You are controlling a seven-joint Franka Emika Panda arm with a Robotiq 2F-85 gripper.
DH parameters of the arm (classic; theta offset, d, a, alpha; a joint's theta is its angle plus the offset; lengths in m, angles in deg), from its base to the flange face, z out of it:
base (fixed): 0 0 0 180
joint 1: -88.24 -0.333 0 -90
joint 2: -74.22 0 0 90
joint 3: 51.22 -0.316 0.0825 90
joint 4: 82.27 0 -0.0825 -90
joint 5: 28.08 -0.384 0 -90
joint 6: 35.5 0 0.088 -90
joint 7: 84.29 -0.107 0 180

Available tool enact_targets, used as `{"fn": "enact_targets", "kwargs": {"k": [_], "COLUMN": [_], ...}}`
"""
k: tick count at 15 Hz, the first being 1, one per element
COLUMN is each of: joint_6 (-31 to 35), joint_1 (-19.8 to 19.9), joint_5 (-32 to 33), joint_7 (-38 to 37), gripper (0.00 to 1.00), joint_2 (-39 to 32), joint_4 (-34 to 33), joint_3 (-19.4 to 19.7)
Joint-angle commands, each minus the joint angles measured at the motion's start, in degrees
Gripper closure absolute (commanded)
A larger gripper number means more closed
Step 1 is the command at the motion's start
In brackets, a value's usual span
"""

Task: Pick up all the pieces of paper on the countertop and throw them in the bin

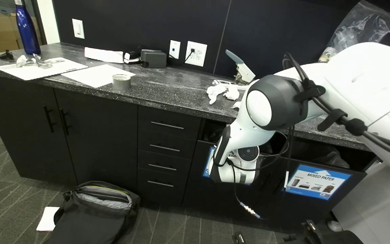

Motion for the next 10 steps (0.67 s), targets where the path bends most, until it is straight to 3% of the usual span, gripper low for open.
{"fn": "enact_targets", "kwargs": {"k": [1,9,10], "joint_6": [1.0,1.1,1.1], "joint_1": [1.5,2.3,2.3], "joint_5": [-2.5,-2.8,-2.7], "joint_7": [4.0,5.2,5.2], "gripper": [0.6,0.01,0.0], "joint_2": [-2.8,-0.1,0.1], "joint_4": [-5.5,-3.4,-3.4], "joint_3": [-0.1,-0.7,-0.7]}}
